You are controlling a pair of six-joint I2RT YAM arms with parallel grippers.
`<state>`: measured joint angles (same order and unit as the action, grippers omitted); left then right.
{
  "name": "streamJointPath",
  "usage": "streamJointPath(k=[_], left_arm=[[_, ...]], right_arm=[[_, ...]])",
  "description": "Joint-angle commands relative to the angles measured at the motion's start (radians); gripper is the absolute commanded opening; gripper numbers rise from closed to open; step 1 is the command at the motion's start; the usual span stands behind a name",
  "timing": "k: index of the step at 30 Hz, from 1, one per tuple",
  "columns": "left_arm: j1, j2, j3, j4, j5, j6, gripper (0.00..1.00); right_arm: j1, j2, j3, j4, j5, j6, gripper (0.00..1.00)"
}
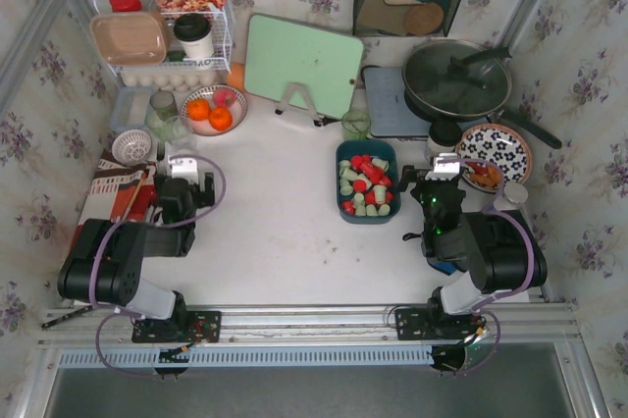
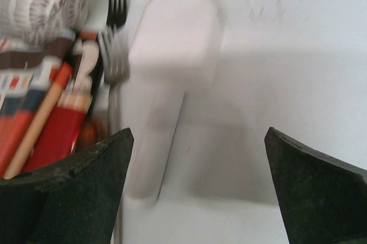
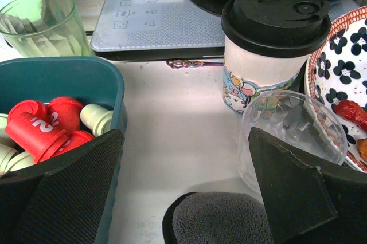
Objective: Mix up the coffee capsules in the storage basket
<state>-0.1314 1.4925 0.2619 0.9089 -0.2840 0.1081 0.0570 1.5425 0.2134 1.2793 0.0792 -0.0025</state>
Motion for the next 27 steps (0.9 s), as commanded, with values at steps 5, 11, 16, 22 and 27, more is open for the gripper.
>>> streamJointPath(k=[5,11,16,22,27], left_arm=[[0.109,0.009,0.166,-0.164,0.218,-0.073,1.0],[0.102,0.008,0.164,-0.16,0.207,-0.069,1.0],[0.102,0.008,0.164,-0.159,0.207,-0.069,1.0],[0.102,0.008,0.165,-0.16,0.207,-0.07,1.0],[0.102,0.008,0.165,-0.159,0.207,-0.069,1.0]], right_arm=[[0.0,-0.001,0.004,0.015,0.007,0.006,1.0],[-0.001,-0.001,0.003,0.015,0.007,0.006,1.0],[-0.001,-0.002,0.003,0.015,0.008,0.006,1.0],[0.0,-0.001,0.003,0.014,0.008,0.006,1.0],[0.0,-0.001,0.004,0.015,0.008,0.006,1.0]])
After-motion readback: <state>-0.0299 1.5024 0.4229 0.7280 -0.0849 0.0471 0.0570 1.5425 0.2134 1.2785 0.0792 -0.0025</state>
